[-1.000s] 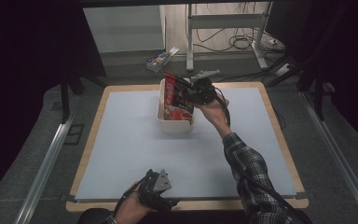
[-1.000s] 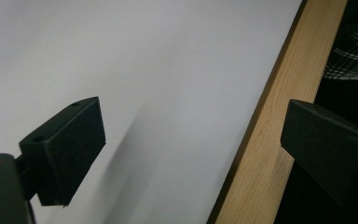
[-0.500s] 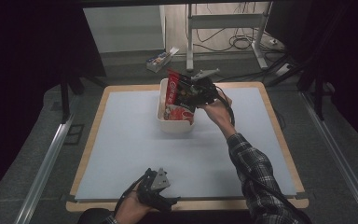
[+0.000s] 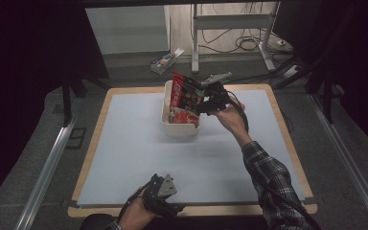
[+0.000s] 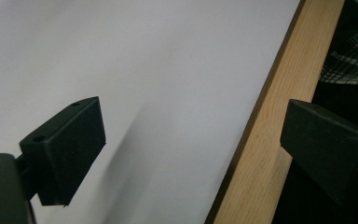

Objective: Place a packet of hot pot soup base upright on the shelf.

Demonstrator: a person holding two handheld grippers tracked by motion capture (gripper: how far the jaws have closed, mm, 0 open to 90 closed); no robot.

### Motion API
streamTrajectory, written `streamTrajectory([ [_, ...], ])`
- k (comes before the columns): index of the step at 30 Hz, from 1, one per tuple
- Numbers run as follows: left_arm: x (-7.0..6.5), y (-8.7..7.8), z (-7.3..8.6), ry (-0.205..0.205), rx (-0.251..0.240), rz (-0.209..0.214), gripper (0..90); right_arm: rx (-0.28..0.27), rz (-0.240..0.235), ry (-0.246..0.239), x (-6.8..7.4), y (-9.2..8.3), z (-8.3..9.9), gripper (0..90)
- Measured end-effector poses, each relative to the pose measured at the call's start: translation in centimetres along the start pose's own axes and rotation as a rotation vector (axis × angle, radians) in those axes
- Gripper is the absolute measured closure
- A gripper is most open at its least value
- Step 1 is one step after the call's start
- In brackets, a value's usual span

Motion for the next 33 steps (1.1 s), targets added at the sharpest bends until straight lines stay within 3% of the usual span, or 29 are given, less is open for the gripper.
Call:
streamTrajectory([
  [16,-0.2,0.2,0.0,0.021,0.013,0.009,7.1,-0.004,-0.023,0.014,0.3,-2.2,1.6,16.8],
  [22,-0.3,0.6,0.1,0.034,0.044,0.015,7.1,0.039,-0.030,-0.008,0.7,-2.5,3.6,16.7],
  [24,-0.4,1.0,0.4,0.046,0.082,0.029,7.1,0.044,-0.030,-0.009,0.7,-2.4,3.9,16.7],
  [25,-0.5,1.1,0.4,0.060,0.084,0.037,1.5,0.052,-0.035,0.000,0.7,-2.4,4.5,16.7],
  [27,-1.0,1.3,0.4,0.116,0.106,0.008,2.1,0.063,-0.041,0.007,0.8,-2.3,5.1,16.7],
  [30,-1.2,1.4,0.4,0.137,0.114,0.001,1.7,0.085,-0.045,0.011,0.8,-1.9,6.2,16.7],
  [33,-1.1,1.3,0.4,0.128,0.112,0.003,2.1,0.097,-0.048,0.016,0.8,-1.7,6.8,16.7],
])
Point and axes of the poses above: each handheld gripper's, and its own axes: y roughly forward along the jaws, z roughly out of its underside, x roughly to its left, the point moved 1 cm from there along y, roughly forward along the jaws, and after that the axes turned 8 degrees about -x, right-handed, at the moved point
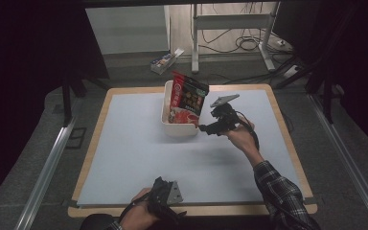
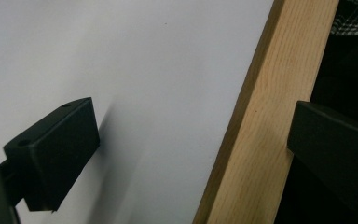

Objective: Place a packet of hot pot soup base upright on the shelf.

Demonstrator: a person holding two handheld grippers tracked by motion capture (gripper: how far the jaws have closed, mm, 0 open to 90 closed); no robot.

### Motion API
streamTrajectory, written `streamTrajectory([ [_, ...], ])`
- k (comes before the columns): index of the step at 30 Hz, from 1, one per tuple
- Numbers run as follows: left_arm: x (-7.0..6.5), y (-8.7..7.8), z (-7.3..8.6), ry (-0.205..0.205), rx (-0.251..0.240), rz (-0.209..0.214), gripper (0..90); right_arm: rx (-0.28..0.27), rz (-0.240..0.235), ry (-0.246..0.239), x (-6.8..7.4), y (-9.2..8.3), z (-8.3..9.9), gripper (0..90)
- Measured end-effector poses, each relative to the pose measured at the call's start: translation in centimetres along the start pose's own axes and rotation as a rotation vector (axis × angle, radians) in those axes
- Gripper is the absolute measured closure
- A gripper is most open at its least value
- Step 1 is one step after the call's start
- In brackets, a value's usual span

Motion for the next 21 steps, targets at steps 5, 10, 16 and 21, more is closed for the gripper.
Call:
streamTrajectory([
  [5,0.4,-0.3,0.0,-0.034,-0.021,0.012,4.3,0.005,-0.011,0.004,0.2,0.3,0.9,16.7],
  [10,1.0,-1.1,-0.2,-0.098,-0.100,-0.013,3.9,0.002,-0.026,0.006,0.4,-0.2,1.4,15.8],
  [16,1.6,-1.7,-0.1,-0.149,-0.150,-0.035,3.7,-0.018,-0.031,-0.008,1.1,-1.3,2.0,14.4],
  [21,1.7,-1.9,-0.2,-0.158,-0.176,-0.045,3.7,-0.029,-0.024,-0.031,1.7,-2.3,2.5,13.4],
])
Point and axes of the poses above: each handheld gripper's, and its own axes: y roughly forward along the jaws, z roughly out of its underside, x roughly to its left, the point moved 1 cm from there along y, roughly forward along the jaws, and after that the axes turned 8 degrees about -x, right-handed, at the moved point
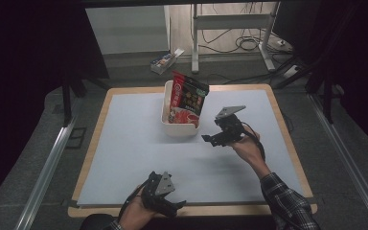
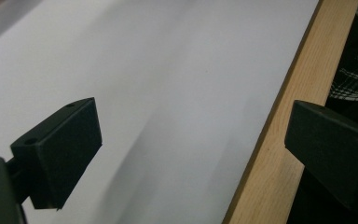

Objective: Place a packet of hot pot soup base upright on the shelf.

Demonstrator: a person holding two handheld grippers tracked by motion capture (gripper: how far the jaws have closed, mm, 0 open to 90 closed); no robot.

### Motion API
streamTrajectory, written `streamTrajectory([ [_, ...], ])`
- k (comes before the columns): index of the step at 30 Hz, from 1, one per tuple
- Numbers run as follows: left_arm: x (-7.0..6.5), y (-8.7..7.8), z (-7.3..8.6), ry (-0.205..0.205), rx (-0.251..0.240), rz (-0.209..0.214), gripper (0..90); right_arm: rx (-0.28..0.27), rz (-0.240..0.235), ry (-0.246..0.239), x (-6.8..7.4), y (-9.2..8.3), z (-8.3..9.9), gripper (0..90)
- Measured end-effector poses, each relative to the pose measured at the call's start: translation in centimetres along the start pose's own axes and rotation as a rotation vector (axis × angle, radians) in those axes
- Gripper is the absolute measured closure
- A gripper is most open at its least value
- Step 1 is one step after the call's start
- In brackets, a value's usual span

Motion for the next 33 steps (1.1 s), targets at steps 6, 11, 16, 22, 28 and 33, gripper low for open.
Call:
streamTrajectory([
  [6,0.2,-0.2,0.0,-0.011,-0.010,-0.004,3.5,-0.011,0.002,-0.001,0.5,-1.1,0.6,12.4],
  [11,0.3,-0.3,-0.1,-0.014,-0.016,-0.005,3.5,-0.017,0.000,0.008,0.8,-1.8,1.2,11.6],
  [16,0.4,-0.4,-0.1,-0.014,-0.024,-0.011,3.7,-0.009,0.005,0.006,1.1,-2.6,1.9,10.6],
  [22,0.6,-0.7,-0.1,-0.016,-0.029,-0.019,4.0,-0.001,0.010,0.007,1.4,-3.3,2.6,10.2],
  [28,0.8,-0.9,0.0,-0.027,-0.041,-0.028,4.2,0.011,0.020,0.005,1.7,-4.0,3.4,9.9],
  [33,1.0,-1.1,0.0,-0.033,-0.045,-0.033,4.3,0.009,0.026,0.010,1.9,-4.9,4.1,9.6],
])
Point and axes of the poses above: each handheld gripper's, and its own axes: y roughly forward along the jaws, z roughly out of its underside, x roughly to its left, the point moved 1 cm from there along y, roughly forward along the jaws, and after that the axes turned 8 degrees about -x, right-handed, at the moved point
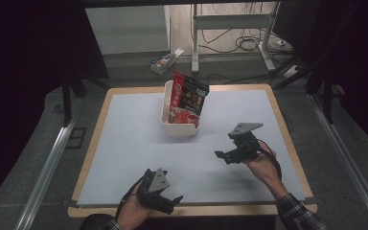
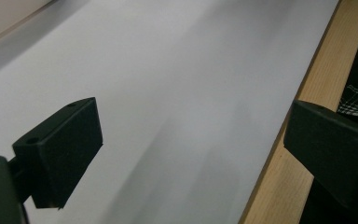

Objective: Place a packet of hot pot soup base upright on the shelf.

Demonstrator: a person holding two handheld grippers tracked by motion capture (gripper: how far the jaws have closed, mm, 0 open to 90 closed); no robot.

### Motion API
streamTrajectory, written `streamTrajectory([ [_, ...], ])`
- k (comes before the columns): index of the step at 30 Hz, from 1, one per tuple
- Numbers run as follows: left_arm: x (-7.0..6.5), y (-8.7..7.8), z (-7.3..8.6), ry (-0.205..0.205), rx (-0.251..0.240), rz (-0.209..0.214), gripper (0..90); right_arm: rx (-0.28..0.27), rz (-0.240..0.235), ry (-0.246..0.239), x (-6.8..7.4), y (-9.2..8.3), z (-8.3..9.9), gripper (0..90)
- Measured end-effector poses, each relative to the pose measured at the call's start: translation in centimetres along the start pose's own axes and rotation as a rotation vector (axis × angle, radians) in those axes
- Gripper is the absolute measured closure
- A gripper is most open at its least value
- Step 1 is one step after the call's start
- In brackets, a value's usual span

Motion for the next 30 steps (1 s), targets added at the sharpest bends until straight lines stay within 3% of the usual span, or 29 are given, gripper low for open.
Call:
streamTrajectory([
  [14,0.4,-0.8,0.3,0.058,0.018,-0.052,4.2,-0.029,0.042,0.018,0.1,-3.2,1.6,9.0],
  [30,1.6,-2.5,1.2,0.005,-0.005,-0.108,4.3,-0.066,0.121,0.046,0.1,-7.1,4.8,9.0],
])
Point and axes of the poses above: each handheld gripper's, and its own axes: y roughly forward along the jaws, z roughly out of its underside, x roughly to its left, the point moved 1 cm from there along y, roughly forward along the jaws, and after that the axes turned 8 degrees about -x, right-handed, at the moved point
